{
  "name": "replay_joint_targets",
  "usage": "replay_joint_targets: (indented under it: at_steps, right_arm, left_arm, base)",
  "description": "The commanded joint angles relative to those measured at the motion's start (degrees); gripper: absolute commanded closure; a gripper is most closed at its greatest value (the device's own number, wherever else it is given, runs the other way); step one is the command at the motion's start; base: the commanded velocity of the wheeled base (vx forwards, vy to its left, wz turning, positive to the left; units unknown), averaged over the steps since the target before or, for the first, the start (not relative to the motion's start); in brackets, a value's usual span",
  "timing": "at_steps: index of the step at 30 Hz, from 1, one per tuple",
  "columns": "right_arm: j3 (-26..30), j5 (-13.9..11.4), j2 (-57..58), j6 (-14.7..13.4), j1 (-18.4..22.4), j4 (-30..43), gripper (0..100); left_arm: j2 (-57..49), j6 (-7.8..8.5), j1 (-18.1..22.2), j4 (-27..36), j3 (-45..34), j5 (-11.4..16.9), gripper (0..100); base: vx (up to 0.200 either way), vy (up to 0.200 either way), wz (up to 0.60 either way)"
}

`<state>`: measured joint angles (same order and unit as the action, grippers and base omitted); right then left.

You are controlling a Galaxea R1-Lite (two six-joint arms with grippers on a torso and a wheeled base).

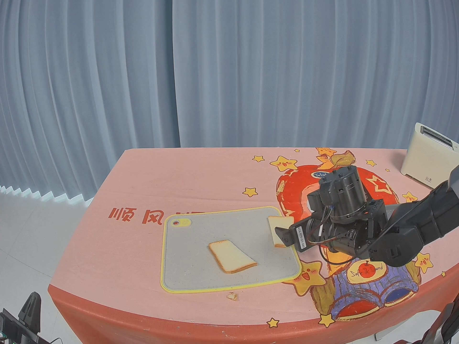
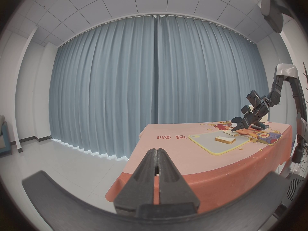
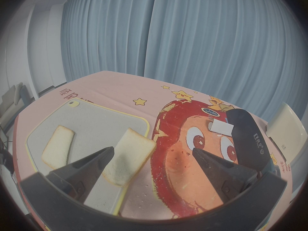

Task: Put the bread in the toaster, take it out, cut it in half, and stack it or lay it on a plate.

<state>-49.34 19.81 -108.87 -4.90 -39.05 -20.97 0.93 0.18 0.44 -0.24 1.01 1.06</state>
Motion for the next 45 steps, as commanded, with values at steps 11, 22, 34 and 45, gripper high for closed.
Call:
replay_joint_targets:
  at_steps: [11,22,34,45]
  right_arm:
    - [1.6,1.2,0.0,0.3,2.3,0.0,0]
    - [1.3,1.2,-1.0,0.4,1.8,0.0,0]
    - [0.0,1.2,-2.5,0.3,-1.0,0.0,0]
    - [-0.1,1.3,-2.7,0.3,-0.5,0.0,0]
  left_arm:
    - [-0.9,-0.01,0.0,0.0,-1.0,0.0,100]
    - [-0.9,-0.01,0.1,0.0,-1.0,0.0,100]
    - [-0.9,-0.01,0.0,0.0,-1.0,0.0,100]
    - [-0.9,-0.01,0.1,0.0,-1.0,0.0,100]
  base:
    - [0.000,0.000,0.00]
    - [0.000,0.000,0.00]
    - [0.000,0.000,0.00]
    - [0.000,0.000,0.00]
